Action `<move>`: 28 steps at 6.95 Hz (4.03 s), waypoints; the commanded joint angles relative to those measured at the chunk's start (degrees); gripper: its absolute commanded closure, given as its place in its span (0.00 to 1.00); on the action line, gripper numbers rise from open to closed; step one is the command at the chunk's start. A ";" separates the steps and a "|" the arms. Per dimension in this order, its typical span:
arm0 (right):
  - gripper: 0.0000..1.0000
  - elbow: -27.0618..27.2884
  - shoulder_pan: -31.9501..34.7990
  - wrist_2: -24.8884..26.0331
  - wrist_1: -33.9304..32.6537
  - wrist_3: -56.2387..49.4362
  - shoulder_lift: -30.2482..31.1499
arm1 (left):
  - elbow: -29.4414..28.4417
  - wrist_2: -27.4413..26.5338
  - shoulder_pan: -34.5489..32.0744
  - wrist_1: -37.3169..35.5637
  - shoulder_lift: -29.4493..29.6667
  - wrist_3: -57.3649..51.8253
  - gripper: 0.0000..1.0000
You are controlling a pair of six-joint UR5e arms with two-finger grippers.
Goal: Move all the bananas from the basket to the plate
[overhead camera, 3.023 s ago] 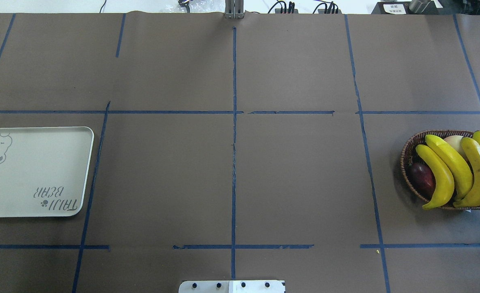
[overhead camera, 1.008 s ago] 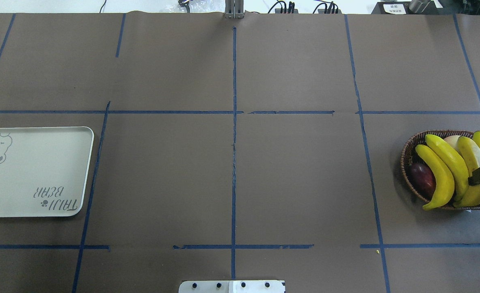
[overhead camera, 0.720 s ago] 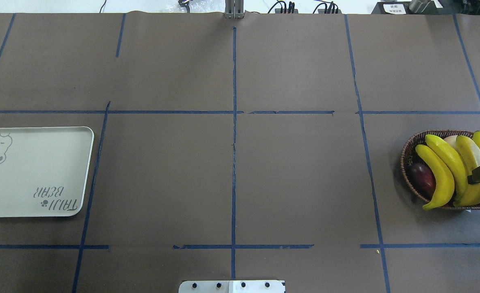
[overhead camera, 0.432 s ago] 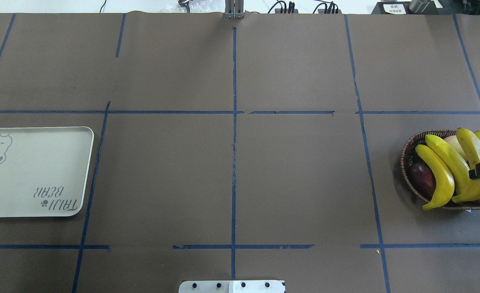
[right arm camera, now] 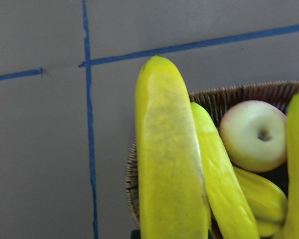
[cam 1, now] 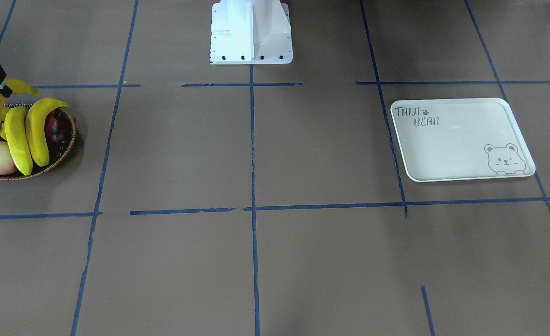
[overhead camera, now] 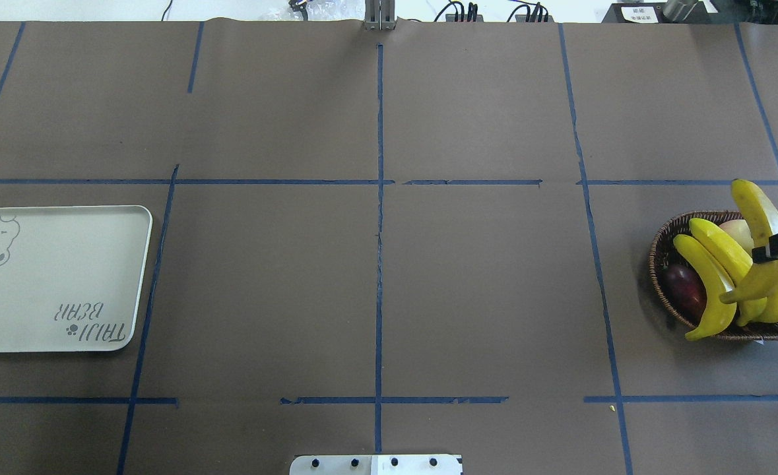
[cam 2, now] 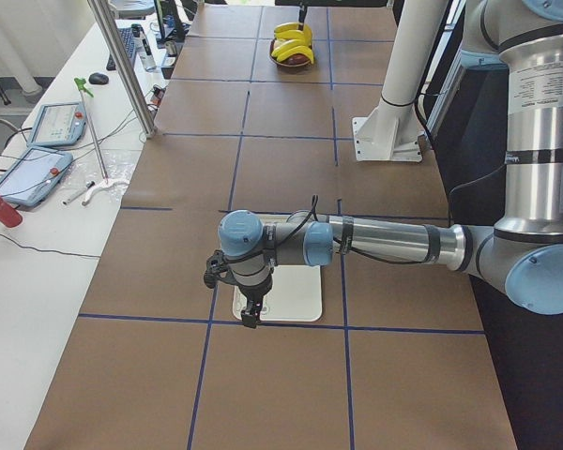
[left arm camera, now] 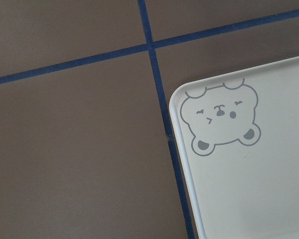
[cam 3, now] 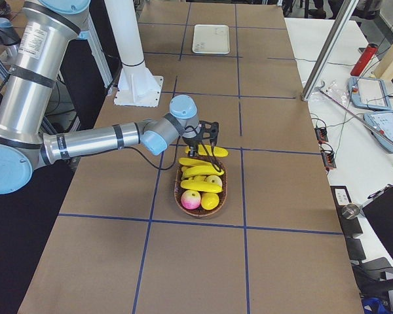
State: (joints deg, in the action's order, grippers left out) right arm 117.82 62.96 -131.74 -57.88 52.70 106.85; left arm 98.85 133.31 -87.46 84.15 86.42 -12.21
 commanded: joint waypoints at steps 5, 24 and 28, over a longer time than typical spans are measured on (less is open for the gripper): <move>0.96 -14.71 -14.75 10.13 0.84 23.10 -34.55 | -2.44 0.89 7.96 16.95 8.94 22.91 0.00; 0.93 -21.66 -35.36 28.91 22.28 37.12 -49.63 | -4.90 -11.23 46.23 40.13 41.46 101.32 0.38; 0.93 -21.75 -35.36 28.91 22.28 37.12 -49.63 | -4.90 -11.23 46.76 40.21 41.82 101.86 0.38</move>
State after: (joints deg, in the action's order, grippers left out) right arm 96.07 27.60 -102.83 -35.60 89.82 57.22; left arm 93.96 122.09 -40.75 124.34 128.16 89.55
